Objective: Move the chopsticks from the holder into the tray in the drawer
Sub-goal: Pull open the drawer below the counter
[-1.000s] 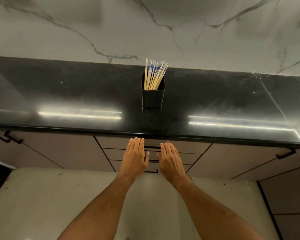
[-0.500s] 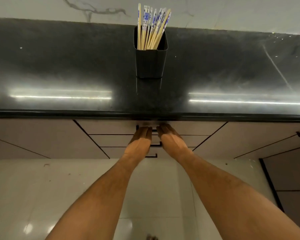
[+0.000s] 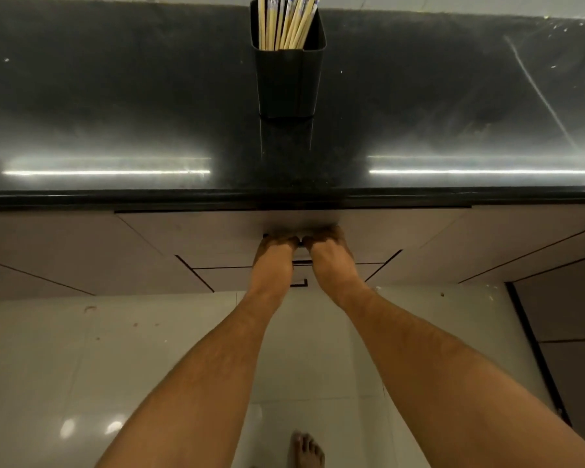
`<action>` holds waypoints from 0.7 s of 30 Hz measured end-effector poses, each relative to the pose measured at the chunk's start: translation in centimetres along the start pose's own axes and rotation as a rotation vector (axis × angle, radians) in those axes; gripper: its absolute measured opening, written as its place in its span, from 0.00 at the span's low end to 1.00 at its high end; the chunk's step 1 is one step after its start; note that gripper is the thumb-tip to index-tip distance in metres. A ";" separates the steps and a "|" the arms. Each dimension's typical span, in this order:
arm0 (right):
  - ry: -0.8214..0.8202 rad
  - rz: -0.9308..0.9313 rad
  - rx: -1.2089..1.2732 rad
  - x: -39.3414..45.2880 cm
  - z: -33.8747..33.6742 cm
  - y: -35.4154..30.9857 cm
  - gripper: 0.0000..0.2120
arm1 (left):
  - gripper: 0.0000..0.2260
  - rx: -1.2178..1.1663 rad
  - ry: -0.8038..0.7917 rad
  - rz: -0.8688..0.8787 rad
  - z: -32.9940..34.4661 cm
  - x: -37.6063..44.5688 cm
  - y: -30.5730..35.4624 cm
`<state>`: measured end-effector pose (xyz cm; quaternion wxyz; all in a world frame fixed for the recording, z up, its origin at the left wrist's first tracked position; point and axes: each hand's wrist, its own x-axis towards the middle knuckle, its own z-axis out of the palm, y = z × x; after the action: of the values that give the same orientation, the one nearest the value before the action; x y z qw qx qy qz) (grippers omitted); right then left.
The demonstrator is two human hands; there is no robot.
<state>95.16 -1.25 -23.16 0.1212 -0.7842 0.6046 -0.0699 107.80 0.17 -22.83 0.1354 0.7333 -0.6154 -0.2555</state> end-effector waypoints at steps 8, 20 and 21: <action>-0.066 -0.044 -0.016 -8.1 -0.6 -1.4 0.08 | 0.08 0.000 -0.044 0.132 -0.1 -8.2 -1.6; -0.132 0.019 -0.045 -21.7 -0.1 -4.2 0.13 | 0.08 -0.308 -0.239 -0.210 2.0 -20.2 -3.8; -0.129 0.015 -0.059 -22.7 0.1 -4.3 0.13 | 0.12 -0.298 -0.257 -0.081 2.4 -21.6 -4.3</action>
<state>93.32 21.67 -21.24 0.1374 -0.7857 0.6032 -0.0005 107.69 22.31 -22.56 0.1525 0.6906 -0.5528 -0.4406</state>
